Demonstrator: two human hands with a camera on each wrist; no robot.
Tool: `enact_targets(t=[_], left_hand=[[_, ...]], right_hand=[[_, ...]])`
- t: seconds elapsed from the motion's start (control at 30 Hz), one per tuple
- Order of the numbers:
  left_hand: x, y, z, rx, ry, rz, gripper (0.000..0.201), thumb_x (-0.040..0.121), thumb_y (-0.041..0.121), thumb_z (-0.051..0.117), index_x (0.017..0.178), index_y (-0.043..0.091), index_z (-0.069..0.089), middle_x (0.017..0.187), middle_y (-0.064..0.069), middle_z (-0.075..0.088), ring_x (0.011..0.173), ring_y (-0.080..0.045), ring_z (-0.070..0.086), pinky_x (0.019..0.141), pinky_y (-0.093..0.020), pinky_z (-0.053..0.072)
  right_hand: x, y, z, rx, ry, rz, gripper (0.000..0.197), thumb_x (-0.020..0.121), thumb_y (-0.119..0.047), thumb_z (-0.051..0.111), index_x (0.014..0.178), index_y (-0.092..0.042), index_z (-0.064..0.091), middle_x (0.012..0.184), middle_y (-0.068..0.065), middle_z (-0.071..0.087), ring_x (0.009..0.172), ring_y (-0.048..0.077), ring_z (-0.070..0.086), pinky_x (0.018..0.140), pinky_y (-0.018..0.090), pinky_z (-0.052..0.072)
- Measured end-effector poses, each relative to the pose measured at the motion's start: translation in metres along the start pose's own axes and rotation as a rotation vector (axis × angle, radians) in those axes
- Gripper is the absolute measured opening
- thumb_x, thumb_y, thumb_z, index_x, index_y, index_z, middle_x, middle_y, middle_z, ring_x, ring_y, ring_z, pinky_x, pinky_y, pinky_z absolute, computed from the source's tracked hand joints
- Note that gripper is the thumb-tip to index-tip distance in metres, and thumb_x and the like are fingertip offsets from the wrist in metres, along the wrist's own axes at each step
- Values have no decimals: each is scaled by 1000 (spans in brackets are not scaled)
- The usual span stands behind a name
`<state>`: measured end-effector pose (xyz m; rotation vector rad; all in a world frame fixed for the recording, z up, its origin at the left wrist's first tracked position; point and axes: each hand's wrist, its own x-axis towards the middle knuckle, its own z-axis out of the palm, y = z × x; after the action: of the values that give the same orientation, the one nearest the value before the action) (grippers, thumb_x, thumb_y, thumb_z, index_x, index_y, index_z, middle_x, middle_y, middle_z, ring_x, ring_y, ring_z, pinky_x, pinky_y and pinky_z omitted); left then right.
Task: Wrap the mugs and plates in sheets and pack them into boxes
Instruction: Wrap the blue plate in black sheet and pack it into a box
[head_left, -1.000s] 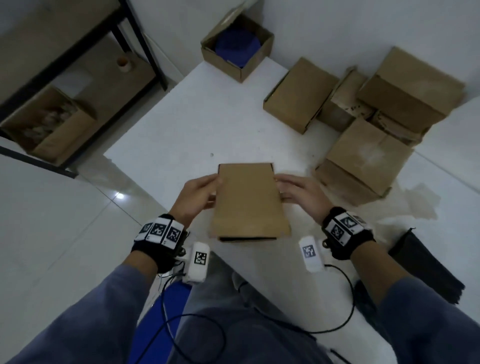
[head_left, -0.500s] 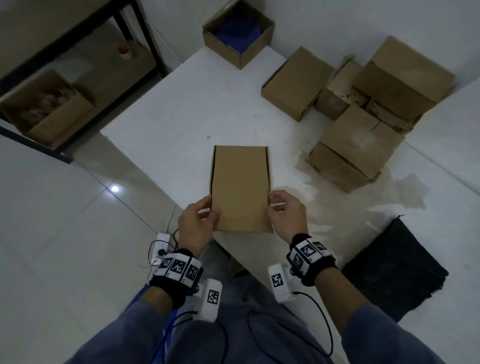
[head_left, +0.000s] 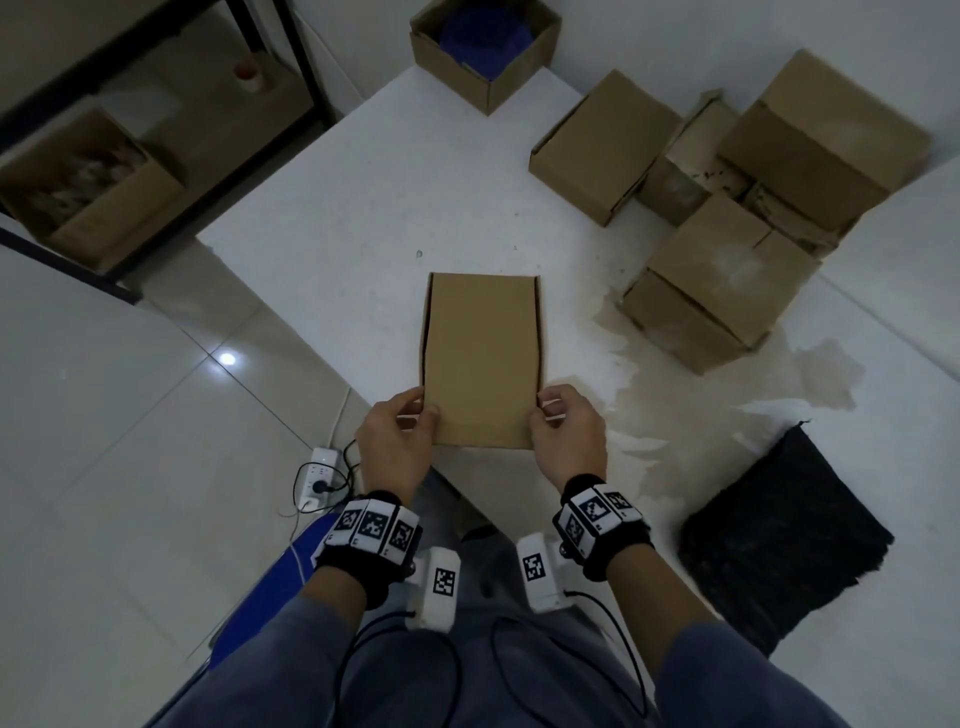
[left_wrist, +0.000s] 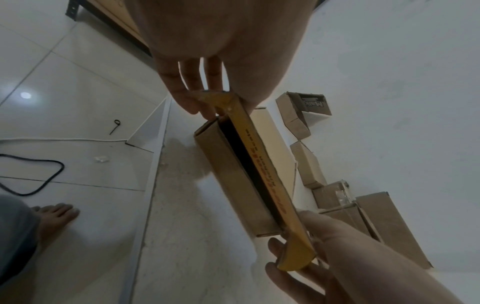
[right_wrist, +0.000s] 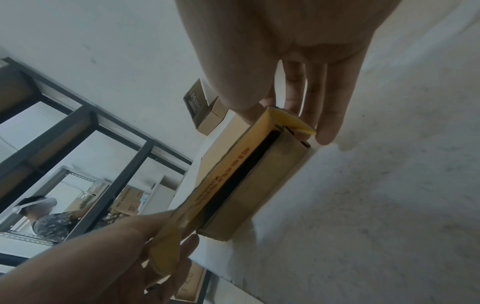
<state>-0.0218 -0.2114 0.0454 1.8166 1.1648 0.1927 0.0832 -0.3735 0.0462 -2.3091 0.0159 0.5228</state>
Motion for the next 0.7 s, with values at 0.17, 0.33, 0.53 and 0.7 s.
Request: enact_targets(t=[0.17, 0.33, 0.53, 0.7], left_hand=[[-1, -1, 1, -23, 40, -49, 27, 86, 25, 73, 111, 17, 74, 103, -1, 72, 83, -10, 65, 77, -16, 46], [-4, 2, 8, -198, 127, -181, 21, 78, 16, 80, 99, 13, 77, 86, 0, 73, 78, -6, 64, 86, -28, 56], [0, 1, 14, -462, 142, -455, 27, 70, 13, 84, 95, 21, 74, 85, 3, 71, 87, -16, 68, 91, -36, 56], [-12, -4, 11, -315, 159, -292, 19, 76, 25, 82, 92, 17, 75, 82, 7, 71, 79, -6, 66, 85, -31, 56]], right_hand=[[-4, 5, 5, 53, 4, 2, 15, 88, -17, 61, 99, -27, 59, 92, -5, 61, 83, 14, 60, 75, 31, 54], [-4, 4, 12, 81, 21, 93, 23, 87, -18, 61, 104, -29, 51, 95, -7, 59, 87, 15, 59, 75, 32, 51], [0, 0, 12, 49, 9, 122, 24, 88, -16, 60, 104, -29, 51, 91, -9, 58, 80, 12, 58, 68, 28, 46], [-5, 3, 11, 56, 41, 138, 12, 89, -22, 63, 98, -25, 55, 82, -15, 58, 75, 9, 57, 67, 26, 45]])
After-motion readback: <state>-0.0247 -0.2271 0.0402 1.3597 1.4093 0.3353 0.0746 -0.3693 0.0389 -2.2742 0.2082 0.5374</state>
